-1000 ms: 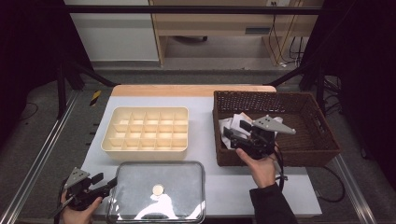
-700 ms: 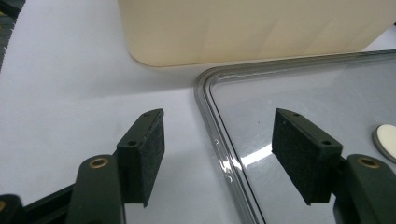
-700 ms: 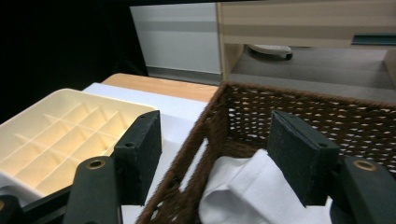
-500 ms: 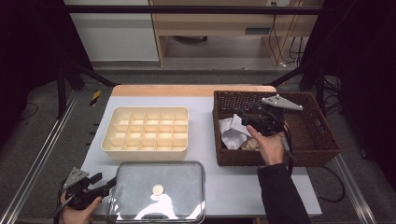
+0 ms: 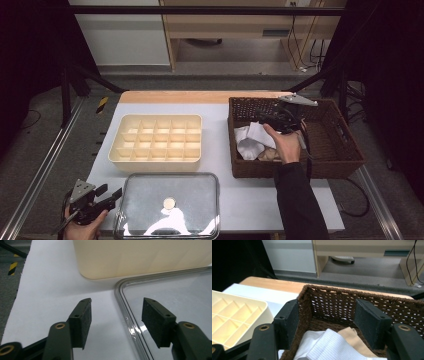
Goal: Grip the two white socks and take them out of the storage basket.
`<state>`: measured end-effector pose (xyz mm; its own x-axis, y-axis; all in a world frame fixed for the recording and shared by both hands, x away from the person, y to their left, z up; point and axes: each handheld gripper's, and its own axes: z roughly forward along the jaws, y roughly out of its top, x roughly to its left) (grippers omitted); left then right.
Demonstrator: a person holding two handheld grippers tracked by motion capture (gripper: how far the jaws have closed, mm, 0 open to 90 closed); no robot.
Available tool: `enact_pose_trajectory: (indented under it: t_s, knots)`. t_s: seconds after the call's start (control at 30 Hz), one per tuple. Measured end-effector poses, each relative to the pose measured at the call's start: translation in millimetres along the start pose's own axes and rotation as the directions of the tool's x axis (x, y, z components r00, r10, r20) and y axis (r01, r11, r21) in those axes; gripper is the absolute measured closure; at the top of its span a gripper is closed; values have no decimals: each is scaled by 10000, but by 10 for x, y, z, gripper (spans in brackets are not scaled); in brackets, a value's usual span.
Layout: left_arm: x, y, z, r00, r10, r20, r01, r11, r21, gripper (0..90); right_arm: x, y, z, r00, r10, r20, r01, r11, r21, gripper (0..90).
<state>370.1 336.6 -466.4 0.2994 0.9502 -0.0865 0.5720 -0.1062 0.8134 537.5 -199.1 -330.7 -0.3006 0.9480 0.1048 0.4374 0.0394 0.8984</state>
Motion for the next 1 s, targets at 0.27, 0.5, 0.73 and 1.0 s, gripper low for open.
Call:
enact_pose_trajectory:
  t_s: [0.27, 0.5, 0.73, 1.0]
  knots:
    - [-13, 10, -34, 9993, 259, -272, -273, 9983, -522, 457, -99, -25, 123, 9996, 78, 289, -90, 9991, 415, 370]
    - [0, 9, -27, 9993, 76, -357, -81, 9998, -158, 459, -175, -102, 215, 9975, -72, 707, -8, 9935, 1134, 373]
    - [0, 7, -15, 9994, 15, -343, -17, 10000, -53, 442, -226, -251, 309, 9970, 18, 779, -150, 9855, 1688, 401]
    - [-3, 6, -21, 9994, 90, -333, -91, 9999, -46, 443, -314, -396, 433, 9947, 414, 938, -626, 9695, 2368, 393]
